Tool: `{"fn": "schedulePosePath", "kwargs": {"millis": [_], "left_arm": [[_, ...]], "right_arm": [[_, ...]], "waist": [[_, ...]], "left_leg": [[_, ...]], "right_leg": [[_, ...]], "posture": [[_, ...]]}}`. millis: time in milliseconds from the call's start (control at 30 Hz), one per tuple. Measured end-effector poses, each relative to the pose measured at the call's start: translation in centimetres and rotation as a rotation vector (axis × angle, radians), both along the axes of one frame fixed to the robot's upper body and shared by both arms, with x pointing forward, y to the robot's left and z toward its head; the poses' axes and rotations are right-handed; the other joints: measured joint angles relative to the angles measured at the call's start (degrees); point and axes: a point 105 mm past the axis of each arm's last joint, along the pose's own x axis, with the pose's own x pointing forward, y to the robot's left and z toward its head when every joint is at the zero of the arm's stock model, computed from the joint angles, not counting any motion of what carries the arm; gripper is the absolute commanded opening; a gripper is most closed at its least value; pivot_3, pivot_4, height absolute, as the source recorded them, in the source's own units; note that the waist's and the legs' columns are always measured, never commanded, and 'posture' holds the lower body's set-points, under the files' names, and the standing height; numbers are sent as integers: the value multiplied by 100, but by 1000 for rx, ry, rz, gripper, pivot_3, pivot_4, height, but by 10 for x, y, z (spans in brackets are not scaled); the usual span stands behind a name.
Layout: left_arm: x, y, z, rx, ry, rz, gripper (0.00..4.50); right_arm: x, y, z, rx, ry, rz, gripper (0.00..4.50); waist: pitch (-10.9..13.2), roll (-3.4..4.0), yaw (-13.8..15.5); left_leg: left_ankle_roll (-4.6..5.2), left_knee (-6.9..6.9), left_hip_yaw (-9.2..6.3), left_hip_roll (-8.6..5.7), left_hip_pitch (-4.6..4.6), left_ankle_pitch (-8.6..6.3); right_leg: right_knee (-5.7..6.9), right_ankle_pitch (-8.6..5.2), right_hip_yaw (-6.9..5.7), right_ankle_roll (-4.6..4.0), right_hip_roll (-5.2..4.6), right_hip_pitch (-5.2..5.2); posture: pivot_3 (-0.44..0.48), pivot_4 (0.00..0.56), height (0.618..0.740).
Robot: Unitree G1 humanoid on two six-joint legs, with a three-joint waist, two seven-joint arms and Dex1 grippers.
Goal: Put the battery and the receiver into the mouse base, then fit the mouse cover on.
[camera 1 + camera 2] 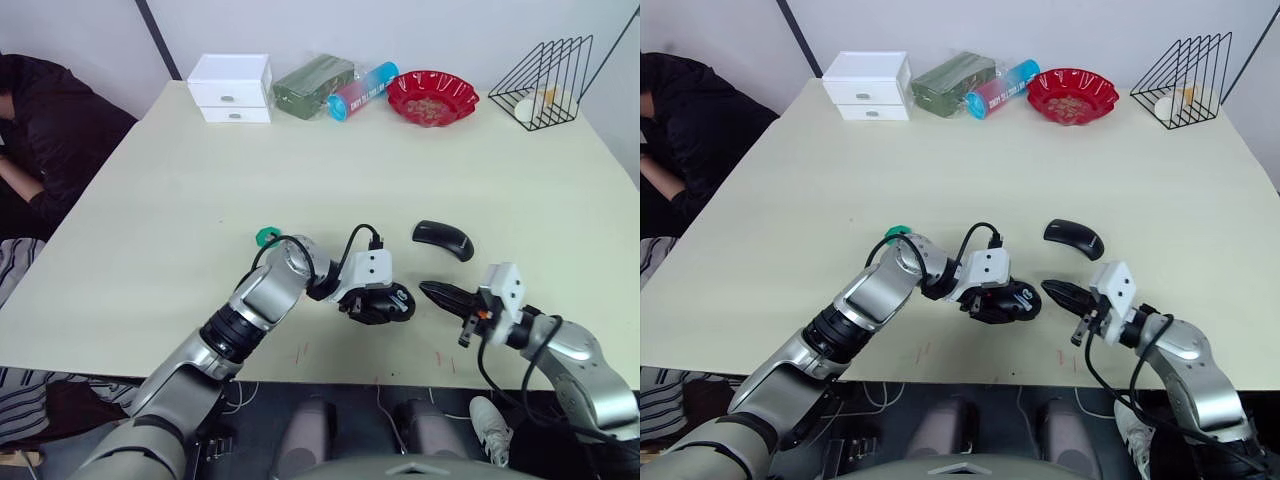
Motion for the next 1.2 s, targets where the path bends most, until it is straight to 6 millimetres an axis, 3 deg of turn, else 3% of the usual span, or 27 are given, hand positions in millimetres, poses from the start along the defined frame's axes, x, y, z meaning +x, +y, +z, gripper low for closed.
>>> {"fn": "schedulePosePath", "kwargs": {"millis": [133,233,300,467,500,567,633,1033,1200], "left_arm": [[1,1,0,2,0,2,2952],[1,0,0,1,1,1,2952],[1,0,0,0,2,1,2952],[1,0,0,0,3,2,2952],[1,0,0,0,5,2,2952],[1,0,0,-2,9,4,3996],[-1,0,1,-8,25,-2,4456],[1,2,7,-56,55,33,4456],[-2,16,40,-206,53,25,4456]], "right_arm": [[-14,-18,4,-12,-8,73,59],[-18,-33,13,-15,-11,117,850],[-17,-47,18,-24,-16,117,1785],[-21,-61,15,-28,-15,140,4261],[-22,-63,15,-28,-19,151,4395],[-23,-67,15,-27,-17,155,4500],[-25,-69,14,-32,-17,167,4500],[-27,-68,14,10,-45,185,4500],[-27,-68,16,30,-60,189,4500]], "waist": [[3,4,-11],[4,6,-10],[4,6,-5],[4,6,-5],[4,6,-5],[4,6,-4],[4,6,0],[36,22,-9],[62,40,-24]], "left_leg": [[0,0,2,0,4,0],[0,0,3,0,5,0],[0,0,3,0,4,0],[0,0,3,0,4,0],[0,0,2,0,4,0],[0,0,2,0,4,0],[0,0,2,0,4,0],[0,0,2,0,3,0],[0,0,4,1,2,0]], "right_leg": [[1,0,3,0,0,2],[1,0,4,0,0,3],[-1,0,3,-1,0,4],[-1,0,4,-1,0,4],[-1,0,3,-1,0,4],[-1,0,3,0,0,4],[-1,0,3,0,0,5],[2,0,4,-1,0,2],[8,0,7,-1,0,-5]], "posture": [[0,150,740],[0,150,740],[0,150,740],[0,150,740],[0,150,740],[0,150,740],[0,150,740],[0,150,740],[0,150,740]]}}
